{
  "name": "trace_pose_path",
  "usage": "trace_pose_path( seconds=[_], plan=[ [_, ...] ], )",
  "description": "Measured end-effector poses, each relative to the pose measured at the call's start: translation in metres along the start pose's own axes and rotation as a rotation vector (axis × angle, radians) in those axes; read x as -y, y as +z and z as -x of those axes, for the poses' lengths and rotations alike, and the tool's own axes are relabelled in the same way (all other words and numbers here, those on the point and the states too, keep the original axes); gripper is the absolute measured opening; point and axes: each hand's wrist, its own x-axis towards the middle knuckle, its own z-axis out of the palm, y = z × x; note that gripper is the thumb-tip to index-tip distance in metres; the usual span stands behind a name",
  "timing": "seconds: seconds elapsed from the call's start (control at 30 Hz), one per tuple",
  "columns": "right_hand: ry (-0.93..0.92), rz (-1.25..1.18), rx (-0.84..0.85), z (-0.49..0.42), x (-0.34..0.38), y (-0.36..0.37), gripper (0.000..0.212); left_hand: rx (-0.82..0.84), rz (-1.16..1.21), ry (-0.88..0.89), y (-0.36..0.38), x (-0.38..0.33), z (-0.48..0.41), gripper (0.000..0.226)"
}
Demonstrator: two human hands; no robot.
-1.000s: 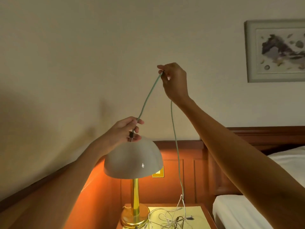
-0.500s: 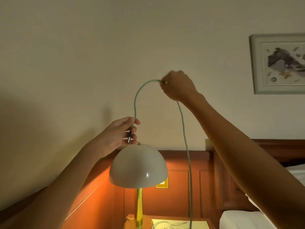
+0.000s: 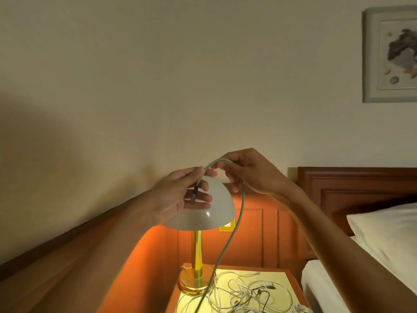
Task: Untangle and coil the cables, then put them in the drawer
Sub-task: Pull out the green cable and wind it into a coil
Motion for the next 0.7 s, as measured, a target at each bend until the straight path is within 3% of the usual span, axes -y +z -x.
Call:
trace_pose_path(
  seconds=[0.23,0.47,0.6,0.7],
  plan=[
    [0.027,0.149,0.062,-0.012,-0.009,-0.012,0.027,0.123,-0.026,-0.042,0.002,0.01,-0.003,0.033],
    [0.064,0.094,0.095,-0.003,-0.009,-0.011,0.031,0.206,0.048,-0.126,0.011,0.03,-0.011,0.033],
    [0.117,-0.019,0.063,0.006,-0.032,0.004,0.027,0.3,0.265,-0.042,0.01,0.035,-0.012,0.036],
    [0.225,-0.097,0.008,0.025,-0.065,0.044,0.026,0.277,0.532,0.021,0.013,0.04,-0.02,0.04]
  ],
)
